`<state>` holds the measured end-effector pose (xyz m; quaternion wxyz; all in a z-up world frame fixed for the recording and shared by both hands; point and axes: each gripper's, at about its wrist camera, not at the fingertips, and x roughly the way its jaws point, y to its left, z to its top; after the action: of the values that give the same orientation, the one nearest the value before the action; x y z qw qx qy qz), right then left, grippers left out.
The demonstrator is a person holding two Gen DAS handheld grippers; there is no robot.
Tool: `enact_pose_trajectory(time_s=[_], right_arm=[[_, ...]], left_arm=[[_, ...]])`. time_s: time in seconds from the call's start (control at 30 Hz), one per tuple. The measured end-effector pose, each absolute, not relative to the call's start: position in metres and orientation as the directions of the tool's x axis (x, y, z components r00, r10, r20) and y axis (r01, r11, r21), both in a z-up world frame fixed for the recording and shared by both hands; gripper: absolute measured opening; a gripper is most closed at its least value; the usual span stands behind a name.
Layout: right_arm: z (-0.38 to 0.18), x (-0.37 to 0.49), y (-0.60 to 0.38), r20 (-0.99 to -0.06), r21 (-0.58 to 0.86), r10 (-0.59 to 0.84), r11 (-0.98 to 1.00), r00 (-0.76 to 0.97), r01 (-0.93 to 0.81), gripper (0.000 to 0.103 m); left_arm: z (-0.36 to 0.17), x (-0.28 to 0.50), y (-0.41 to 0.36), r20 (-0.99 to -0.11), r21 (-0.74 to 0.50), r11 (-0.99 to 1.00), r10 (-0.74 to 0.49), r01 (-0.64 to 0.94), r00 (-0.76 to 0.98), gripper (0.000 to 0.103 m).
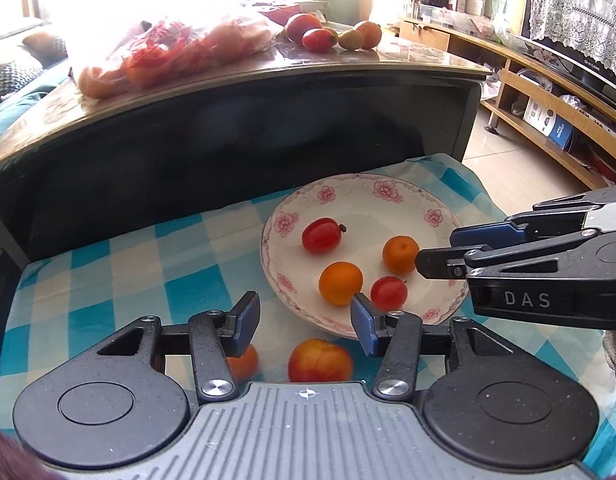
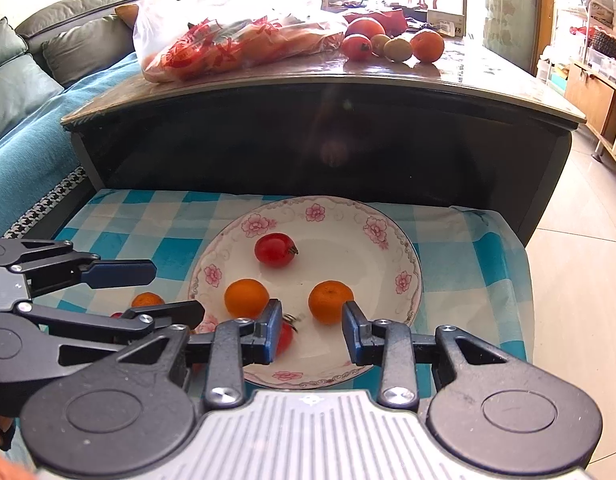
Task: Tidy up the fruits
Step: 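Move both tools back, the right tool toward the large peach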
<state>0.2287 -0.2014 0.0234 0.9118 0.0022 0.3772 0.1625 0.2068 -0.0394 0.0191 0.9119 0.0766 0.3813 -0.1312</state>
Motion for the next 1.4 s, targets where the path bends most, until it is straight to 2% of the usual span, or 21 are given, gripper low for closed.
enact_pose_trajectory(time_s=[0.7,1.4], right_arm=[[0.027,0.189,-0.149,-0.698,0.155,0.41,0.887,0.587,-0.436,0.036],[-0.011,0.21,-0.127,-0.737,0.224,0.438,0.877,0.514,-0.426,0.04]], left_arm=[[0.022,0.159,0.016,-0.746,0.058,0.962,-0.136,0.266,0.652,0.062],[0.003,0.153,0.036,-0.777,0.014,0.967,-0.15,0.256,0.611,0.063]])
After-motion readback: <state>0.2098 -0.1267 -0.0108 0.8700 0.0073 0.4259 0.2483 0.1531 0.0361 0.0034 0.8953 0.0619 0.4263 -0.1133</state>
